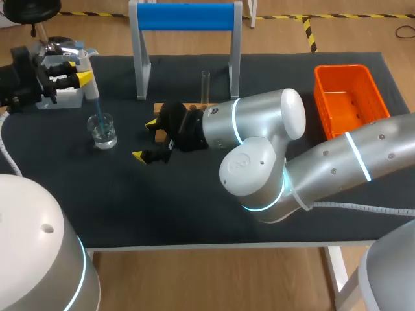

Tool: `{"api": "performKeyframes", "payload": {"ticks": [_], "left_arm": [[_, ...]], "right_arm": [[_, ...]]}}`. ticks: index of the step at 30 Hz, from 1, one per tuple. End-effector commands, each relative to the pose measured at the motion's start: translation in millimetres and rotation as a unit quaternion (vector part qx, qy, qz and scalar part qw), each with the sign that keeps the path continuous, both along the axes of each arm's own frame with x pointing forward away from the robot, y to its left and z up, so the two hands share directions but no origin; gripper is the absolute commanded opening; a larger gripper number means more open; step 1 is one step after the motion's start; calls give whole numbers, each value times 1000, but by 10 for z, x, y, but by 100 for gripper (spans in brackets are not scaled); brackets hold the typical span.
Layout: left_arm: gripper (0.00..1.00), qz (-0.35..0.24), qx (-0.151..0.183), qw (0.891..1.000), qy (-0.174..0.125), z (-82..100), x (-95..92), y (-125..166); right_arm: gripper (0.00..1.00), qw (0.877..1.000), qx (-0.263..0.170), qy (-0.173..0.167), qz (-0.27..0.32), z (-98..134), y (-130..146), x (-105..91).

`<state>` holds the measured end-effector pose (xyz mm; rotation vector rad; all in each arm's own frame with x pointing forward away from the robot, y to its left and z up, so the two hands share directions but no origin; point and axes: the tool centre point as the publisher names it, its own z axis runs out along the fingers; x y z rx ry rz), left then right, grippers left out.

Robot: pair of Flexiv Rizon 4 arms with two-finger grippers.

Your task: Invert the test tube, pick up the pipette, mount the tip to pipette, aspirate from beaker and dispense into the tube, eject the tip, return the pipette, and cap with the stopper.

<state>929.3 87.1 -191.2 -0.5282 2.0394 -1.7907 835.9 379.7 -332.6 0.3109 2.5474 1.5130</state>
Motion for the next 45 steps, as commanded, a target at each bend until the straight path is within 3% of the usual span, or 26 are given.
{"api": "performKeyframes", "payload": {"ticks": [1,22,30,45], "left_arm": [[0,1,-1,1000,-3,0,4,3],[0,0,-6,1000,-8,9,0,7],[0,0,-6,1000,-8,9,0,7],[0,0,-6,1000,-8,9,0,7]], "right_arm": [[100,1000,-1,0,0,2,5,1],[100,1000,0,-2,3,49,-39,-29],[100,998,20,9,62,328,-292,-155],[100,989,14,6,148,1208,-812,-128]]}}
